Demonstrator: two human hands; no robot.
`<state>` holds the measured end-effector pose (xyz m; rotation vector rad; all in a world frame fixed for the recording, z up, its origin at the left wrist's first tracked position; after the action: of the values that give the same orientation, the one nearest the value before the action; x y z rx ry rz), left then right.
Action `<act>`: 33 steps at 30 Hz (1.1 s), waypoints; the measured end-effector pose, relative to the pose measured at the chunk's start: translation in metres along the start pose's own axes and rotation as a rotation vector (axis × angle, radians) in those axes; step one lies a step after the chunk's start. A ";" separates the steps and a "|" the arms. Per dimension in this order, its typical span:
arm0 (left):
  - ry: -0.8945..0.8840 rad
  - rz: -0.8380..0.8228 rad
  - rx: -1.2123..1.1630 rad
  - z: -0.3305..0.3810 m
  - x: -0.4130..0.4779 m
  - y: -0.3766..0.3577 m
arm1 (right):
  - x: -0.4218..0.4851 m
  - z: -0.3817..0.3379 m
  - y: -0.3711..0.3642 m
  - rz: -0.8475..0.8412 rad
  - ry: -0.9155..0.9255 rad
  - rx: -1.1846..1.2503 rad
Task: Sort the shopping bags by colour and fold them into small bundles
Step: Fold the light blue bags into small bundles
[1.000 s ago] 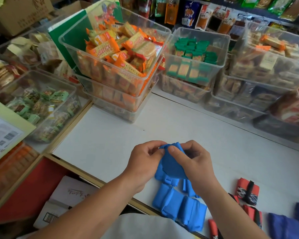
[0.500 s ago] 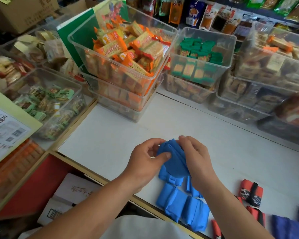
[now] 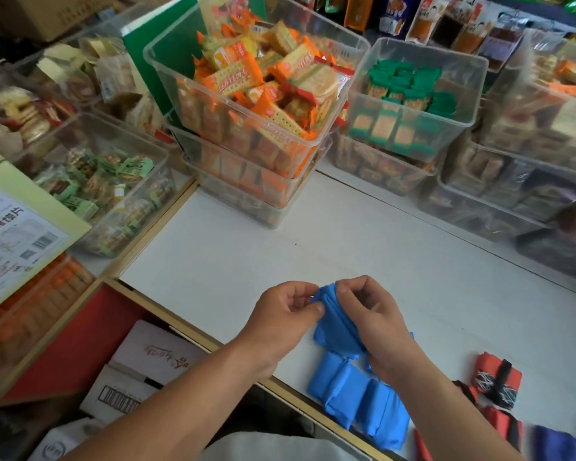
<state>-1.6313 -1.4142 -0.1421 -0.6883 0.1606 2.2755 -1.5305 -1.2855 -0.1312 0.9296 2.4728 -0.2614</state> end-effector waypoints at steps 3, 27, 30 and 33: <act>0.048 -0.079 -0.021 -0.005 0.009 0.014 | 0.010 0.007 -0.005 0.014 -0.045 0.034; 0.161 -0.259 -0.287 0.010 0.017 0.043 | 0.007 -0.003 -0.017 -0.135 0.336 -0.330; 0.185 -0.256 -0.266 0.008 0.015 0.041 | 0.006 -0.003 -0.014 -0.176 0.306 -0.364; 0.214 -0.249 -0.283 0.007 0.015 0.040 | 0.002 -0.002 -0.015 -0.237 0.300 -0.410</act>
<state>-1.6710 -1.4314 -0.1475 -1.0394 -0.1424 2.0007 -1.5423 -1.2951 -0.1307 0.5336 2.7598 0.3246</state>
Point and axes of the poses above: each hand's wrist, its own x-axis towards the middle knuckle, its own y-axis out of the back of the hand, z = x × y, the point moved 2 cm from there along x, towards the middle knuckle, and after that the axes turned 1 degree about -y, right-handed, at the moved point
